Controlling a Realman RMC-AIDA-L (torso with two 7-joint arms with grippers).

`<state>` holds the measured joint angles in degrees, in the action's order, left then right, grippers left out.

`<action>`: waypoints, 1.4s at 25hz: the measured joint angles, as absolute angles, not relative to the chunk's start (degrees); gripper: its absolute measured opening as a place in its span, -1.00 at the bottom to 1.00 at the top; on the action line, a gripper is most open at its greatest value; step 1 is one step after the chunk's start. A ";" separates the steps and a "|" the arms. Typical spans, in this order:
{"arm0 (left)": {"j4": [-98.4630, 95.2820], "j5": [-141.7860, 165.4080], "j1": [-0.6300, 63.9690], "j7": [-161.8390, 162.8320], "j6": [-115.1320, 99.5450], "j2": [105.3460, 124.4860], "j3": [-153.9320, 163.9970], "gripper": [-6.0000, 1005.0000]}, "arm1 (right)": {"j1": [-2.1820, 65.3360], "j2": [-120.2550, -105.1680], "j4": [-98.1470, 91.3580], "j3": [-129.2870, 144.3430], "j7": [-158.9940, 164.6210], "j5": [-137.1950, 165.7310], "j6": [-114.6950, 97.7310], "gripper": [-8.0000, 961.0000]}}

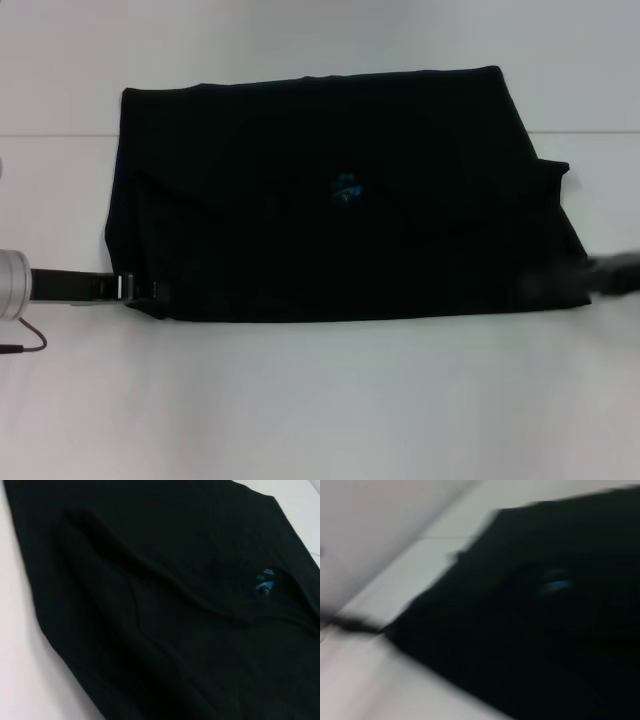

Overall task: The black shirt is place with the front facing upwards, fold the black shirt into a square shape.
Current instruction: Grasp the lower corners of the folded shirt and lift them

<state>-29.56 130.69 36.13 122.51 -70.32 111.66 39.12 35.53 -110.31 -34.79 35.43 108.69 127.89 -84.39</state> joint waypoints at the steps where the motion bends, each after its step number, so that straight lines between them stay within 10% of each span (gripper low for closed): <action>1: -29.61 130.69 36.15 122.38 -70.57 111.65 39.12 -0.41 | 36.03 -109.35 -35.77 35.64 113.90 129.34 -83.37 0.91; 8: -29.53 130.26 36.20 121.73 -71.10 111.50 38.62 -0.86 | 41.08 -106.40 -42.11 35.81 139.55 143.01 -78.21 0.88; 26: -29.52 130.07 36.39 121.45 -72.08 111.52 38.40 -0.96 | 47.75 -111.30 -32.58 40.74 142.51 150.92 -66.36 0.80; 35: -29.43 130.07 36.50 121.46 -72.08 111.52 38.41 -0.95 | 47.41 -111.31 -31.83 40.79 142.51 151.06 -65.78 0.75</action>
